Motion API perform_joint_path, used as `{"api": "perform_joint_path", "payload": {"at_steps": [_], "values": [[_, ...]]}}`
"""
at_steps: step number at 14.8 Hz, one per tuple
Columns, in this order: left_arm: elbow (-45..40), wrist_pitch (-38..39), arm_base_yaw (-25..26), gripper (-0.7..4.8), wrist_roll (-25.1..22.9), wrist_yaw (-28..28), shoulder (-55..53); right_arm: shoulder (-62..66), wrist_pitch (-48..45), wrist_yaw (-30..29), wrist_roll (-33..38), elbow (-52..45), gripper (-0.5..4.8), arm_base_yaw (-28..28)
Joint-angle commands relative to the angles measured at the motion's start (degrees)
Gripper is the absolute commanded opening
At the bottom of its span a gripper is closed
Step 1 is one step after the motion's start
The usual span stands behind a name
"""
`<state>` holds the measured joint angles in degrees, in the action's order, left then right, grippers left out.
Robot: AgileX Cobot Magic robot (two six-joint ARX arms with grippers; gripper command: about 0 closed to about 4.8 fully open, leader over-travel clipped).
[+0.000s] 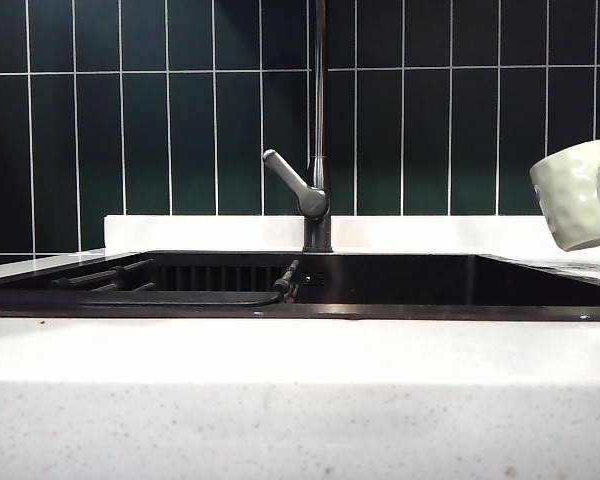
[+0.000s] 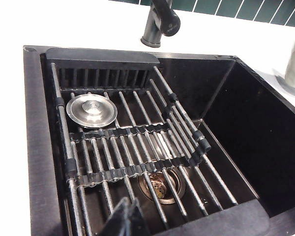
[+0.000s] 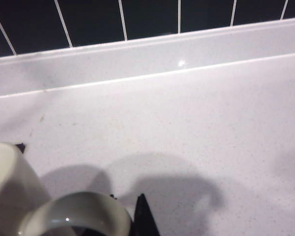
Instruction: Pick up the mug next to the sink, go to the faucet to get some water, pour the water into the sink, and finally put the mug back to its place.
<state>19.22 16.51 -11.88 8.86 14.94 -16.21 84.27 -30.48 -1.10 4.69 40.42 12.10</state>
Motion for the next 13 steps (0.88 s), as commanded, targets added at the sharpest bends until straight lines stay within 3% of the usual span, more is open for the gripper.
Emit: {"api": "perform_joint_path", "payload": {"at_steps": [1,7,13], "values": [[0.2,-0.3,-0.1,-0.06,0.2,0.1,0.0,-0.6,-1.1,-0.1,0.9,0.4,-0.01,0.0],[0.2,1.2,-0.1,-0.06,-0.1,0.1,0.2,-0.6,2.2,-0.4,0.9,0.4,0.06,0.0],[0.2,1.9,-0.1,-0.06,-0.1,0.3,0.2,-1.4,8.9,-0.5,0.9,0.4,1.29,0.0]]}}
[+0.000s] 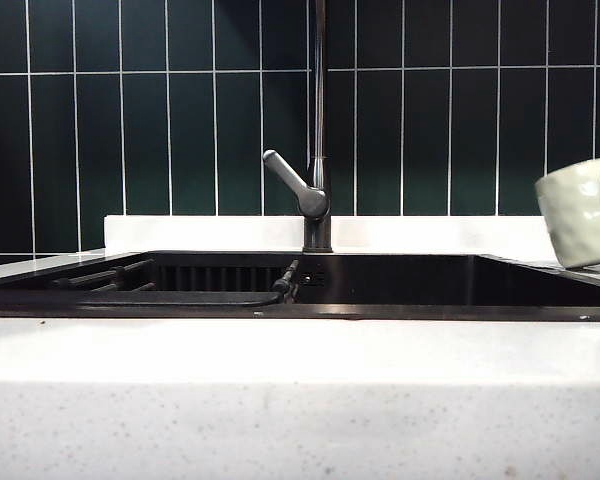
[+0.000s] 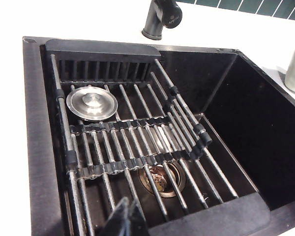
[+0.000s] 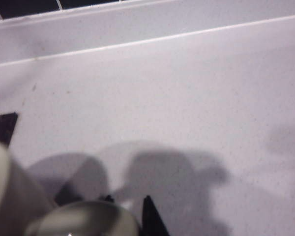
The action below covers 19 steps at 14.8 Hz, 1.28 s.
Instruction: Pick up the mug next to the sink, go to the faucet to get some water, pour the water into the sink, and finally put the mug back to its place.
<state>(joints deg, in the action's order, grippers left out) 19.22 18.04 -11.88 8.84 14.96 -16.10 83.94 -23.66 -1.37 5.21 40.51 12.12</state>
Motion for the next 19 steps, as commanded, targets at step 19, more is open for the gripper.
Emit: {"api": "perform_joint_path", "payload": {"at_steps": [19], "values": [[0.3,-2.1,-0.1,-0.05,3.6,1.8,0.1,-48.4,41.5,0.2,-2.7,0.1,1.17,-8.0]]}}
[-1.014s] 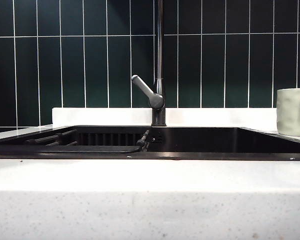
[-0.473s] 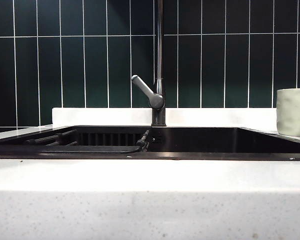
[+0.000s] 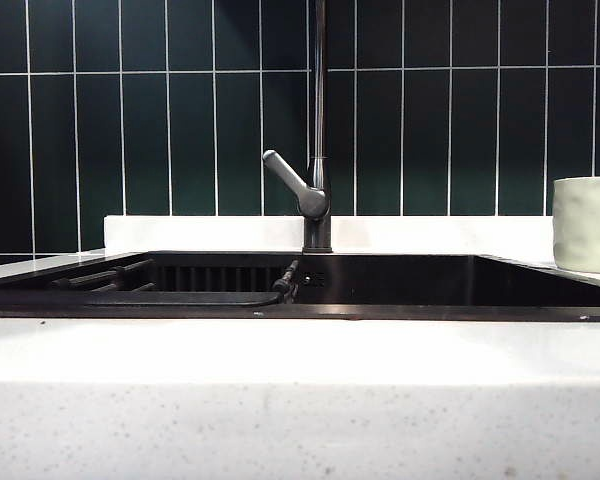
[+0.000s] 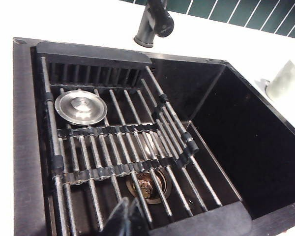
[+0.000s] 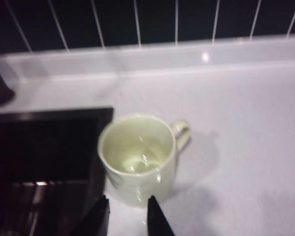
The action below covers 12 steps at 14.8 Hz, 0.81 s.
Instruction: Pick up the mug next to the sink, go to the faucet to get some water, pour the water into the sink, and finally put the mug back to its place.
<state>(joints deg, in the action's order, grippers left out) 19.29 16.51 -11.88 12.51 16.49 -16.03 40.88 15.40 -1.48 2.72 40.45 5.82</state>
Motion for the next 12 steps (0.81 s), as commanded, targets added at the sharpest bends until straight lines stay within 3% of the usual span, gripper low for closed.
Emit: {"api": "perform_joint_path", "payload": {"at_steps": [1,4,9,12], "values": [[0.3,-0.5,-0.1,-0.05,-0.4,0.3,0.0,-8.4,4.2,0.3,-0.3,0.2,1.17,-2.7],[0.2,-0.5,-0.1,-0.05,-6.8,0.2,0.2,-19.3,7.9,0.2,-1.9,-0.8,1.16,-3.9],[0.2,0.9,-0.1,-0.05,-8.0,-4.0,10.9,-34.0,9.9,0.3,-1.8,-10.0,1.02,-5.1],[-0.7,5.5,0.0,-0.05,-8.0,-7.6,15.9,-37.9,7.9,0.0,2.6,-18.6,0.84,-5.1]]}}
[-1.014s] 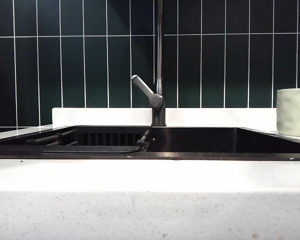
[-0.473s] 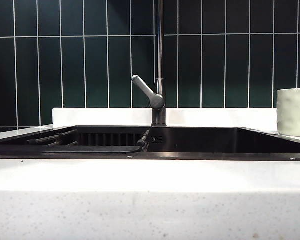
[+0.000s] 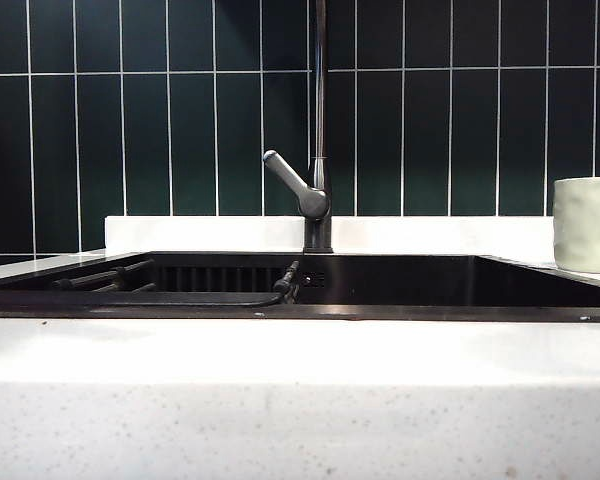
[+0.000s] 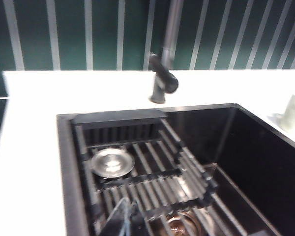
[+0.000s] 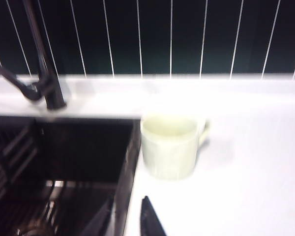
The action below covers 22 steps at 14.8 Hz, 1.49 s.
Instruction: Pick up the mug next to the sink, go to the faucet to get some water, pour the water into the sink, and finally put the mug back to its place.
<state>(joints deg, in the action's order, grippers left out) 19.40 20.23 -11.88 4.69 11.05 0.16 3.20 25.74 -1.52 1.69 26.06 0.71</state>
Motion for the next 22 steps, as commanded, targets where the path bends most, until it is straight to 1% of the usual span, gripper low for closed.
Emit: {"api": "perform_joint_path", "payload": {"at_steps": [1,3,5,6,8,9,11,13,15,18,20,22], "values": [[-2.1,0.7,0.0,-0.05,-0.2,-3.5,-0.3,0.0,-4.0,0.1,5.4,-6.2,0.84,0.0],[-6.4,-2.8,0.0,-0.05,0.5,-7.4,-0.3,0.2,-9.3,0.5,9.6,-11.5,0.84,0.0],[-9.3,-4.6,0.0,-0.05,1.2,-9.4,-0.3,0.2,-12.0,0.5,12.7,-14.5,0.79,0.0],[-11.1,-6.4,0.0,-0.05,1.8,-10.2,-0.3,0.2,-12.5,0.5,12.8,-16.0,-0.14,0.0],[-12.8,-8.0,0.0,-0.05,1.7,-10.3,-0.3,0.2,-13.1,3.2,12.8,-17.8,-0.06,0.0],[-13.8,-8.9,0.0,-0.05,1.7,-11.5,-0.3,0.2,-13.2,5.0,12.6,-19.4,-0.06,0.0],[-14.6,-9.2,0.0,-0.05,1.7,-12.8,-0.2,0.2,-13.2,6.0,12.6,-21.3,-0.06,0.0],[-15.5,-9.2,0.0,-0.05,-0.2,-12.8,-0.2,0.2,-13.9,5.9,8.7,-24.6,-0.06,0.0],[-16.4,-9.7,0.0,-0.05,-0.2,-12.8,-0.2,0.2,-15.7,5.8,8.5,-26.0,-0.06,0.0],[-18.6,-10.6,0.0,-0.05,-0.2,-12.8,-0.2,0.2,-20.3,5.6,2.9,-26.0,-0.06,0.0],[-19.0,-10.6,0.0,-0.05,-0.2,-12.7,-0.2,0.2,-22.8,5.2,2.6,-26.0,-0.06,0.0],[-19.0,-13.1,0.0,-0.05,-0.2,-10.8,-0.2,0.0,-23.1,2.0,-1.4,-26.0,-0.06,0.0]]}}
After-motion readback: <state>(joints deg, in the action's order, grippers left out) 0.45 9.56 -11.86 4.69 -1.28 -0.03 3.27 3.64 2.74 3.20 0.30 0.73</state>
